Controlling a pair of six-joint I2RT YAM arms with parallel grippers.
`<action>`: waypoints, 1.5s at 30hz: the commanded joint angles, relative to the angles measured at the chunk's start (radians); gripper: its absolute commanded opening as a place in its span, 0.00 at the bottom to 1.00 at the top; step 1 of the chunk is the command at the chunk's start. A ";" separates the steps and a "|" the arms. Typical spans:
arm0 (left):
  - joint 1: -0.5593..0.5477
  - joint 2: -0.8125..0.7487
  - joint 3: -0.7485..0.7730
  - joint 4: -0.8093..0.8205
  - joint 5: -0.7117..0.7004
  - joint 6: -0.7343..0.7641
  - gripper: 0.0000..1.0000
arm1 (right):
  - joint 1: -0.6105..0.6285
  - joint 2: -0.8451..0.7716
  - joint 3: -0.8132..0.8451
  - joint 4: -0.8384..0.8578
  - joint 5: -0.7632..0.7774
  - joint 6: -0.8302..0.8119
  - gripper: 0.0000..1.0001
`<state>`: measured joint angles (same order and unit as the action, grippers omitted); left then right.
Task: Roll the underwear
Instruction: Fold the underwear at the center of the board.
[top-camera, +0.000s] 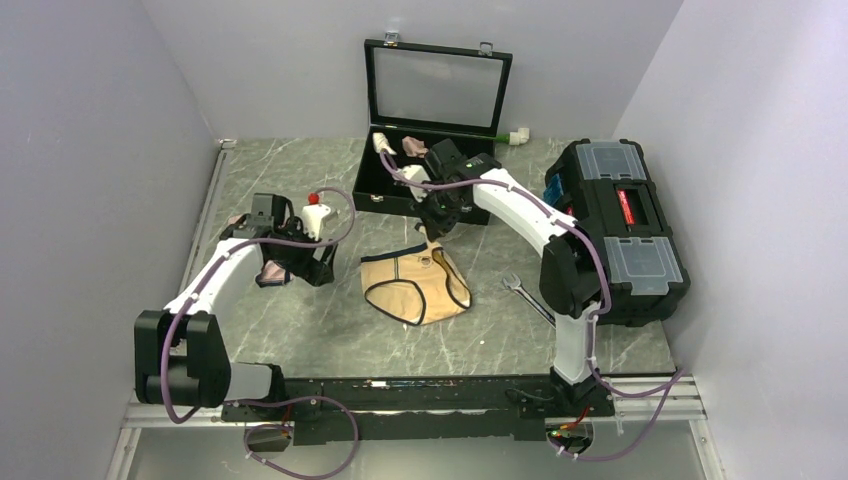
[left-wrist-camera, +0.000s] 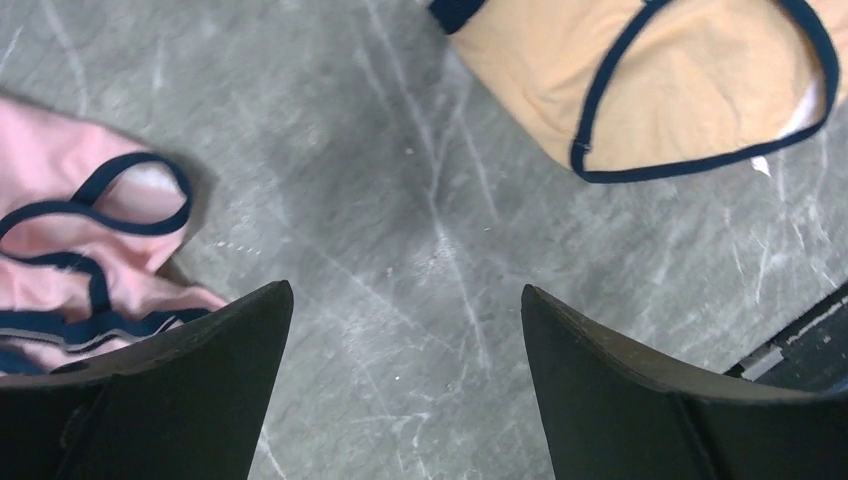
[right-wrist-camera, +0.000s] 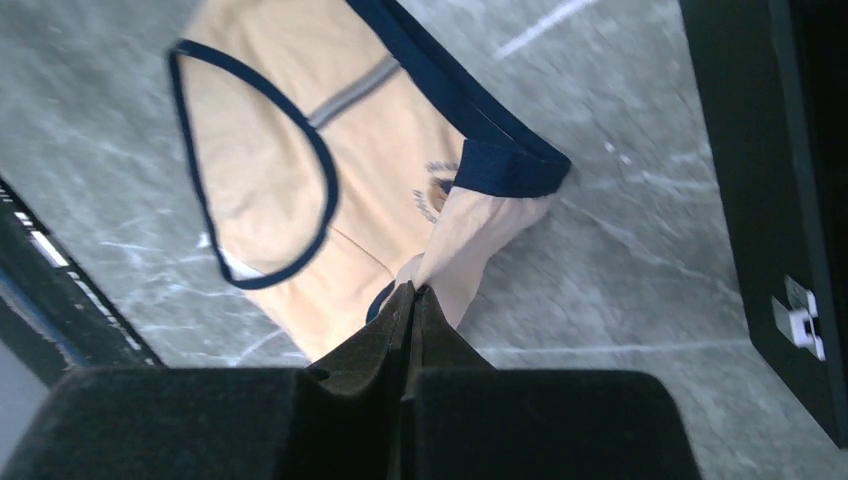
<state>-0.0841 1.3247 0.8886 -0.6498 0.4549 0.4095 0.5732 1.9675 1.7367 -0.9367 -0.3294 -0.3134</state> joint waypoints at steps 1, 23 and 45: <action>0.057 0.001 0.048 0.036 -0.062 -0.056 0.91 | 0.048 0.029 0.091 -0.037 -0.075 0.059 0.00; 0.296 0.021 0.082 0.016 -0.083 -0.090 0.91 | 0.295 0.286 0.307 0.005 -0.065 0.243 0.00; 0.322 -0.010 0.049 0.011 -0.048 -0.066 0.91 | 0.300 0.378 0.386 0.022 -0.021 0.312 0.00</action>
<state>0.2302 1.3453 0.9459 -0.6403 0.3786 0.3279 0.8715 2.3302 2.0861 -0.9409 -0.3405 -0.0303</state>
